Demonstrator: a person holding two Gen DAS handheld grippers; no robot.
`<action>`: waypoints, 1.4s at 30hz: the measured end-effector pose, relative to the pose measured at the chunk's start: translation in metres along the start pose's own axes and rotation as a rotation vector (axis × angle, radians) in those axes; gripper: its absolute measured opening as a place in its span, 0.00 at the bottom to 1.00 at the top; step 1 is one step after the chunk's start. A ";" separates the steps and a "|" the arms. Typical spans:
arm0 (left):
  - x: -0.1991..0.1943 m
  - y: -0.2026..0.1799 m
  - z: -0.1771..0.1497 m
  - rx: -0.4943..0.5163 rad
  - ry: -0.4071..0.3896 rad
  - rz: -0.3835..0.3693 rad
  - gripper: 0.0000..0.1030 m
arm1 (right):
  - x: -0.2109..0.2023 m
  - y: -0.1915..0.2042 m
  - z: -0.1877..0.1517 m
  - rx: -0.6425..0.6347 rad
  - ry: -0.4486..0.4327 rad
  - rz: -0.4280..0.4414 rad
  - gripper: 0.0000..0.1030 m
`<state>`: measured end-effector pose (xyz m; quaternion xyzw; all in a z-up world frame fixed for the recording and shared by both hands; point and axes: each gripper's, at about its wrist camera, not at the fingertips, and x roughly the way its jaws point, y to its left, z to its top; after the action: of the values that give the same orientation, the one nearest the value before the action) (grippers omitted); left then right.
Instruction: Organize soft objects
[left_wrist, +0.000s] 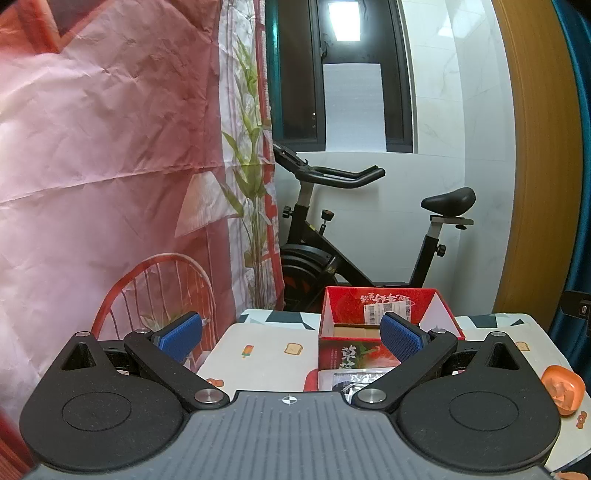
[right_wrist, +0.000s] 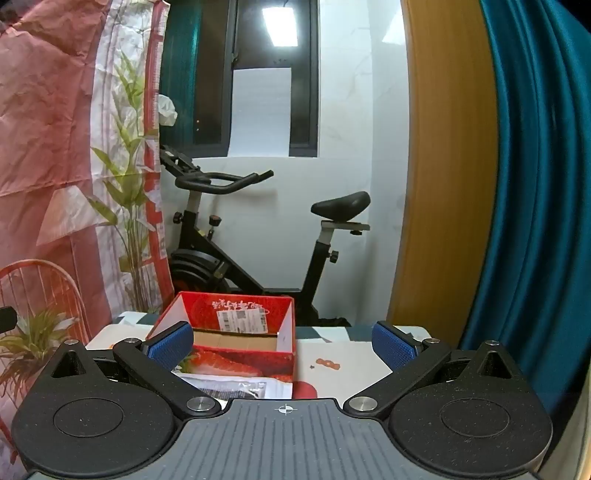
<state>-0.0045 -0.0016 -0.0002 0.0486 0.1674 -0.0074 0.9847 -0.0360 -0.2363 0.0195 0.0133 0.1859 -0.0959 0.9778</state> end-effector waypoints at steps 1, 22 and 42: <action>0.000 0.000 0.000 0.000 0.000 0.000 1.00 | 0.000 0.000 0.000 0.000 0.000 0.000 1.00; -0.002 0.002 0.001 -0.004 0.003 -0.003 1.00 | 0.000 0.000 0.000 -0.002 -0.003 -0.001 1.00; -0.001 0.002 0.000 -0.003 0.007 0.000 1.00 | 0.000 0.000 0.000 -0.003 -0.003 -0.002 1.00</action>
<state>-0.0057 0.0000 0.0005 0.0471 0.1707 -0.0070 0.9842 -0.0359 -0.2368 0.0190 0.0115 0.1845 -0.0966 0.9780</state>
